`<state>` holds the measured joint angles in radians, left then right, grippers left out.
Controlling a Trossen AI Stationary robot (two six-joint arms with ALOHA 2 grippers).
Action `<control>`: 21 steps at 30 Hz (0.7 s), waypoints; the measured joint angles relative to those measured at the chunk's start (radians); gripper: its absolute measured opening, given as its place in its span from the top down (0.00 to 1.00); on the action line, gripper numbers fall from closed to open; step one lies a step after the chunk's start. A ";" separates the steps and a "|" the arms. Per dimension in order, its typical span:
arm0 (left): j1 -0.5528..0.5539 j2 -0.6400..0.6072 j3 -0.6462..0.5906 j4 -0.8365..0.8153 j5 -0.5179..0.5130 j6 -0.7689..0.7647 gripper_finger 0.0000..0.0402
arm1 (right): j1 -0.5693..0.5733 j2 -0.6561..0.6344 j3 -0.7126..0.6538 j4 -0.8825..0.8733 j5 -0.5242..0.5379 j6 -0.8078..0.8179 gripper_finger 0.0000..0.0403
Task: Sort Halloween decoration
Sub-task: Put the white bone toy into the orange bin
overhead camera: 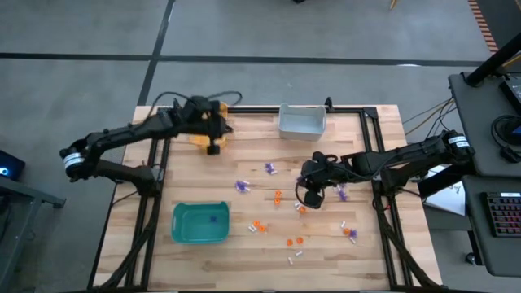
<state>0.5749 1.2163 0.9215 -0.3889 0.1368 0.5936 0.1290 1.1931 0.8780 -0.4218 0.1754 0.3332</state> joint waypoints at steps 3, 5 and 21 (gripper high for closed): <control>0.109 0.009 0.000 -0.028 -0.001 0.007 1.00 | -0.032 0.000 0.000 0.020 0.014 -0.074 0.87; 0.171 0.030 0.000 -0.026 -0.014 -0.009 1.00 | -0.064 0.000 0.000 0.037 0.019 -0.132 0.87; 0.279 0.367 0.154 -0.230 -0.308 -0.043 1.00 | -0.248 0.000 -0.004 0.151 0.018 -0.265 0.87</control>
<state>0.8544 1.5828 1.0753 -0.6193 -0.1714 0.5502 -0.1188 1.1931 0.8742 -0.2707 0.1936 0.0683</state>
